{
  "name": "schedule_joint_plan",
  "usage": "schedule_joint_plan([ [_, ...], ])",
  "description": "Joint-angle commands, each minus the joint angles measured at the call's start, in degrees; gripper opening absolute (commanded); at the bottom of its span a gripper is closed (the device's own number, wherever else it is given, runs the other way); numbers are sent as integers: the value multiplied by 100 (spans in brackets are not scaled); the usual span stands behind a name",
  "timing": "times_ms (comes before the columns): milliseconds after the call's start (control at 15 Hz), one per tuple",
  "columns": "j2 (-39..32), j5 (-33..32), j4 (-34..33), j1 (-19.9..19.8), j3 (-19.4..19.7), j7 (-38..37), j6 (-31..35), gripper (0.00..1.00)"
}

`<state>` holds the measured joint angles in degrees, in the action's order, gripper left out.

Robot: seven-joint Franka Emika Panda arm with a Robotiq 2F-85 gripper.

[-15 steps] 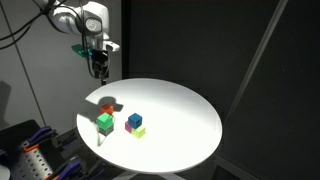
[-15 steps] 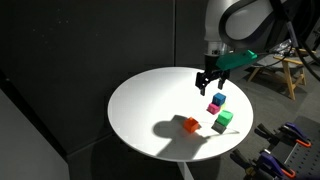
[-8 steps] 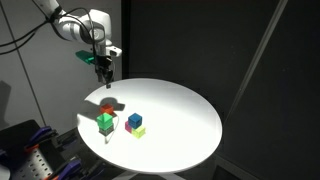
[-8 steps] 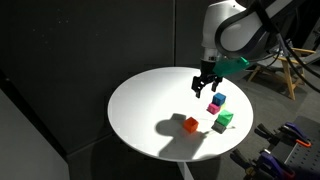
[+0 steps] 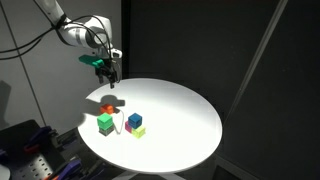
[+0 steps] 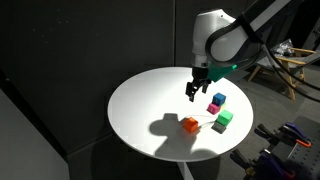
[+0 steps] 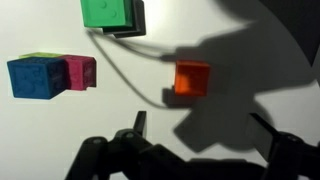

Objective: Pick up the orange block and put it on the lime green block

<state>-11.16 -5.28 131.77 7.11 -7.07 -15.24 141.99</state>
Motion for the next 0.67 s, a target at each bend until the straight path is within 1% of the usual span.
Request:
schedule_joint_plan([
  [0, -216, -222, -296, 151, 86, 177, -13, 100],
  [67, -100, -44, -123, 140, 79, 82, -3, 100],
  [600, -186, -84, -208, 180, 91, 116, -3, 100],
])
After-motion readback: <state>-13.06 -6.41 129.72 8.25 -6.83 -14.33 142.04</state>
